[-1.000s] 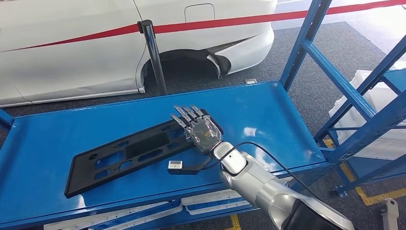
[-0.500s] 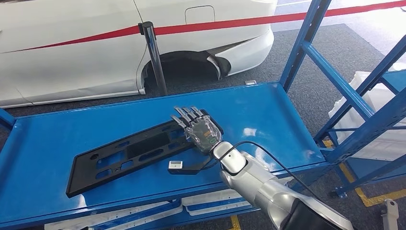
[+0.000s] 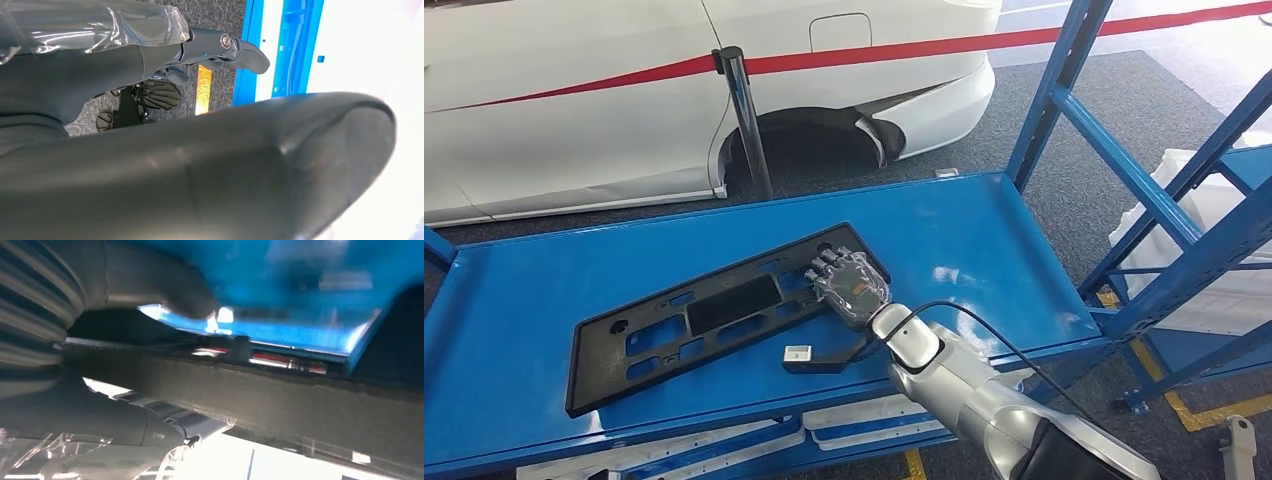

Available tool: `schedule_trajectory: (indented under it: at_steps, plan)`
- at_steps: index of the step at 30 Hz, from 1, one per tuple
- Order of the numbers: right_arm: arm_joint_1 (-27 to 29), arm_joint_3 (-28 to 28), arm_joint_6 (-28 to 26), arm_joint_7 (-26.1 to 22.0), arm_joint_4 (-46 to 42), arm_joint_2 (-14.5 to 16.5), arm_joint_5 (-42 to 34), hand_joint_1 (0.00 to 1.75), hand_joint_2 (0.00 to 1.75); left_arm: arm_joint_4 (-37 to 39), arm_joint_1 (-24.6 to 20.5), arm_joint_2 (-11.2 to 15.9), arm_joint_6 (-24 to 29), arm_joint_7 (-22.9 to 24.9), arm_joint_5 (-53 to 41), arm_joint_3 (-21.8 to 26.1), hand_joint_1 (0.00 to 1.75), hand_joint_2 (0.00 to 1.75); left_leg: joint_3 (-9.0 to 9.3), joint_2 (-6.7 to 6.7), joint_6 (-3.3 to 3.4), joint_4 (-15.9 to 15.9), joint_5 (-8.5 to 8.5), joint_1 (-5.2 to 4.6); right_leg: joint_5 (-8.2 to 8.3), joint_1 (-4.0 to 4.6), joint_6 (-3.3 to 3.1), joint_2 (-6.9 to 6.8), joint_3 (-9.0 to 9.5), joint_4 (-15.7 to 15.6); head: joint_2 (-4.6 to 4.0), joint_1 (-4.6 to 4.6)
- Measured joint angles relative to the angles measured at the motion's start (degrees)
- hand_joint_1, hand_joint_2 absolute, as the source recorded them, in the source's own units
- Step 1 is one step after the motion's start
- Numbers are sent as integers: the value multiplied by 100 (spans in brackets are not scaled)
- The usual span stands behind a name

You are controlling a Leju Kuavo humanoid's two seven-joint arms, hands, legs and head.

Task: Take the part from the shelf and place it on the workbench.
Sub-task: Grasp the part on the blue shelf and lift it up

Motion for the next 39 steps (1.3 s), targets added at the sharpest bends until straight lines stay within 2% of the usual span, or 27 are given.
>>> schedule_trajectory:
  at_steps: [10,15,19,23,25,27,29,33,36,39]
  plan:
    - [-3,21,-6,-14,63,1,-61,175,175,0,0,0,8,0,1,10,0,0,2,-1,0,0,-1,3,-2,0,-1,1,5,0,1,1]
    - [3,12,-150,-244,74,2,-384,175,175,0,5,0,32,-3,6,39,0,0,3,-2,0,1,-1,3,-3,-1,1,0,7,-1,1,1]
    - [19,-155,-277,-1119,73,18,-1470,175,175,0,27,-1,80,-44,50,74,0,0,13,0,0,0,-3,2,-3,-1,1,1,19,-1,1,0]
    - [48,-475,-210,-2198,-54,54,-2973,175,175,0,94,-10,159,-229,113,124,0,0,33,3,-4,-1,-7,2,-4,-1,2,5,37,-2,0,0]
    - [118,-696,-73,-2675,-269,58,-3793,175,175,0,130,-19,238,-371,116,140,0,87,35,6,-5,-1,-8,0,-3,0,2,9,36,-2,0,1]
    - [203,-857,84,-2852,-546,54,-4302,175,175,0,145,-26,307,-517,100,143,0,87,34,11,-6,0,-7,-2,-1,1,2,14,32,-2,0,0]
    - [323,-991,171,-2980,-866,32,-4689,175,175,0,145,-37,363,-751,44,144,0,0,31,13,-7,1,-6,-2,1,5,2,16,29,-1,1,0]
    - [720,-1374,412,-3251,-1818,-71,-5747,175,175,0,121,-50,257,-1361,-213,144,0,0,2,10,-13,4,3,0,4,9,2,10,7,1,0,-1]
    - [919,-1774,879,-3307,-2690,-162,-6630,175,175,0,83,-50,28,-1463,-363,143,0,0,-11,9,-15,3,3,3,3,9,2,9,-6,1,1,0]
    - [1200,-2221,1388,-3337,-3616,-242,-7148,175,175,0,74,-50,-43,-1458,-456,142,0,0,-22,11,-14,3,-1,3,2,6,2,11,-18,1,0,-1]
